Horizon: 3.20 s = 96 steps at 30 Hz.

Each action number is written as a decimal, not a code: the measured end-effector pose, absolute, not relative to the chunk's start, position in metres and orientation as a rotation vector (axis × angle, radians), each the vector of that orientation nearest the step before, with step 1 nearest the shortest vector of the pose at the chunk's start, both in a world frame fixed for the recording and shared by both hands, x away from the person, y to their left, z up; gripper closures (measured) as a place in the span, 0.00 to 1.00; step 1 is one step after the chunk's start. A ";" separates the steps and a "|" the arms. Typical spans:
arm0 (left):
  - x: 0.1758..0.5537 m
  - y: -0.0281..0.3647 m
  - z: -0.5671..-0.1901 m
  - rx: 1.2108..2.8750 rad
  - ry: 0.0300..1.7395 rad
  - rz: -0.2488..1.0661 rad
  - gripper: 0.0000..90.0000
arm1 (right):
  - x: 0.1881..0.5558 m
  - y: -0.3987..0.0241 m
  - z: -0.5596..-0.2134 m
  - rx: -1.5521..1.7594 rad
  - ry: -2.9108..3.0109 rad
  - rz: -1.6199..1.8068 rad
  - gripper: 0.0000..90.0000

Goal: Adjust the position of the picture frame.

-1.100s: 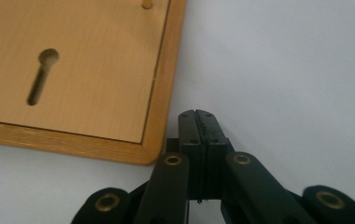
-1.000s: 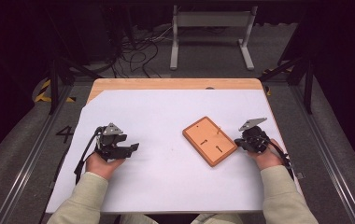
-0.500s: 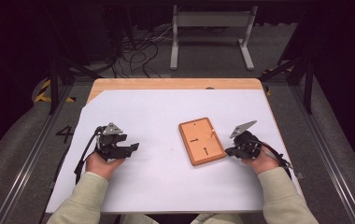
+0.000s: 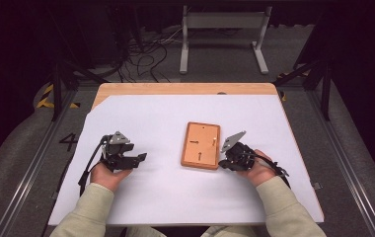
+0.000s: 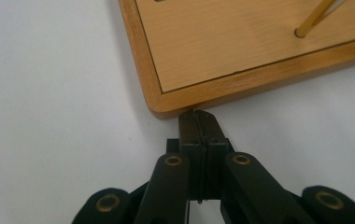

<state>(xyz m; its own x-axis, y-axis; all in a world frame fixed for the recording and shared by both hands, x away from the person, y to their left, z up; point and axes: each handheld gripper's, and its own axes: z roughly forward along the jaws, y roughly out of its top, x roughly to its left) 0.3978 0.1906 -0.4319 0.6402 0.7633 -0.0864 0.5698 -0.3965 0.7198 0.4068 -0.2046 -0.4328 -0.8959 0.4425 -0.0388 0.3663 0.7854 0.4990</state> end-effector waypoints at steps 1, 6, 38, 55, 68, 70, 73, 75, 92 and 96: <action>0.398 0.191 -0.432 2.120 1.029 0.340 0.39 | 0.407 -0.202 -0.433 0.635 2.824 0.745 1.00; 0.396 0.192 -0.433 2.119 1.044 0.333 0.39 | 0.408 -0.191 -0.434 0.593 2.815 0.751 1.00; 0.379 0.207 -0.435 2.061 1.067 0.297 0.45 | 0.542 -0.211 -0.416 0.890 2.536 0.898 1.00; 0.379 0.207 -0.438 2.063 1.084 0.285 0.43 | 0.555 -0.213 -0.435 0.833 2.643 0.865 1.00; 0.383 0.199 -0.439 2.078 1.068 0.278 0.43 | 0.526 -0.220 -0.431 0.646 2.812 0.836 1.00; 0.383 0.199 -0.439 2.085 1.060 0.280 0.43 | 0.520 -0.219 -0.430 0.628 2.841 0.823 1.00; 0.383 0.197 -0.439 2.083 1.063 0.273 0.43 | 0.511 -0.218 -0.429 0.590 2.863 0.811 1.00; 0.384 0.197 -0.439 2.086 1.055 0.277 0.43 | 0.501 -0.216 -0.429 0.545 2.880 0.792 1.00; 0.386 0.192 -0.438 2.086 1.050 0.264 0.43 | 0.450 -0.208 -0.414 0.365 2.846 0.772 1.00; 0.387 0.191 -0.438 2.088 1.049 0.271 0.43 | 0.435 -0.205 -0.401 0.302 2.802 0.889 0.91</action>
